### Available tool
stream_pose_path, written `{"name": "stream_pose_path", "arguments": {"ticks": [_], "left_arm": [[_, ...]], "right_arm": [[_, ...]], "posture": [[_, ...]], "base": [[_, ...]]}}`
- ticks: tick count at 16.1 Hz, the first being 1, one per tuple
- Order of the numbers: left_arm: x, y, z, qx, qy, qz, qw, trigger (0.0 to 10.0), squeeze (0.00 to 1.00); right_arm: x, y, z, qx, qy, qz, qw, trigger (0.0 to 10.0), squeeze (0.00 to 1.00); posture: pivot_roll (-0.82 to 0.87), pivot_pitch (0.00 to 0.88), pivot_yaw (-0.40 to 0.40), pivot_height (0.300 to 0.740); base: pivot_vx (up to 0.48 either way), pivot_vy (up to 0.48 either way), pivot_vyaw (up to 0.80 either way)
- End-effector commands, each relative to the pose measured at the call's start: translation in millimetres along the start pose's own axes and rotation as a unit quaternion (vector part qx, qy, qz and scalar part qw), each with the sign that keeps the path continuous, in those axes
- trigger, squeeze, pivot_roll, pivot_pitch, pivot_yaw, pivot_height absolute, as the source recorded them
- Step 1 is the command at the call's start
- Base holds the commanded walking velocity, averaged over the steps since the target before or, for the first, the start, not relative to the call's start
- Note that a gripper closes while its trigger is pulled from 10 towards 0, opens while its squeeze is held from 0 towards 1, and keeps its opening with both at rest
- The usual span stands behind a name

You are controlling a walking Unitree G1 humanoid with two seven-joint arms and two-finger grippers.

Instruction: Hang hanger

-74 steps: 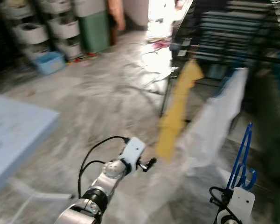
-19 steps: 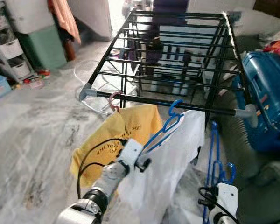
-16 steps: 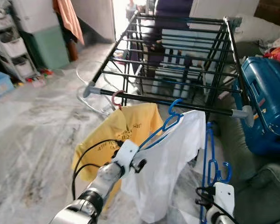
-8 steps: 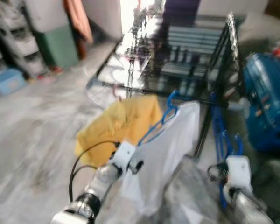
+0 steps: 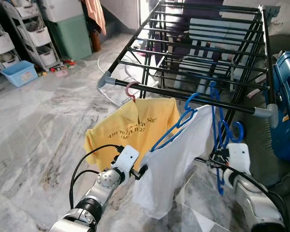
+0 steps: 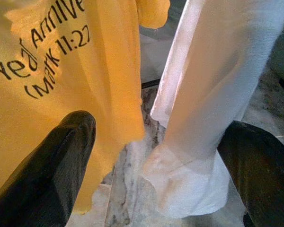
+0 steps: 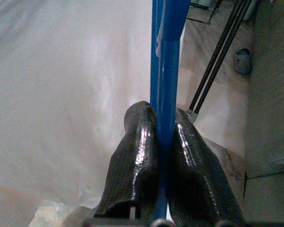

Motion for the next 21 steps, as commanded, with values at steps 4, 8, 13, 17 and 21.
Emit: {"name": "stream_pose_path", "arguments": {"ticks": [4,8,13,17,21], "left_arm": [[2.5,1.4,-2.9,0.001,0.005,0.014,1.0,10.0,0.0],[4.6,2.0,-8.7,0.007,0.003,0.019,1.0,10.0,0.0],[4.4,2.2,-10.3,0.006,-0.002,0.017,1.0,10.0,0.0],[0.9,4.0,-9.0,0.009,0.002,0.015,1.0,10.0,0.0],[-6.1,7.8,-10.9,0.013,0.001,0.008,1.0,10.0,0.0]], "right_arm": [[24.3,-6.3,7.5,-0.029,-0.041,0.034,0.998,10.0,0.0],[32.1,-10.7,14.8,-0.064,-0.089,0.054,0.993,10.0,0.0],[43.5,-22.5,15.8,-0.073,-0.089,0.038,0.993,10.0,0.0],[61.8,-34.7,9.3,-0.055,-0.07,0.028,0.996,10.0,0.0],[58.4,-42.6,8.3,-0.042,-0.096,-0.004,0.995,10.0,0.0]], "posture": [[0.05,0.043,0.011,0.74],[0.08,0.022,0.019,0.74],[0.09,0.016,0.018,0.74],[0.1,0.024,0.002,0.74],[0.12,0.044,-0.014,0.74]], "base": [[0.0,0.0,0.0],[0.0,0.0,0.0],[0.0,0.0,0.0],[0.0,0.0,0.0],[0.0,0.0,0.0]]}}
Point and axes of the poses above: a point about 5 cm out from each wrist's last joint towards the gripper, its own y axis pointing back from the gripper into the wrist, its own x axis along the axis of the wrist's last joint, z = x × y, the point moved 3 cm from there along -y, pointing out of the wrist towards the gripper, and after that the axes turned 14 degrees about -y, right-handed, at the moved point
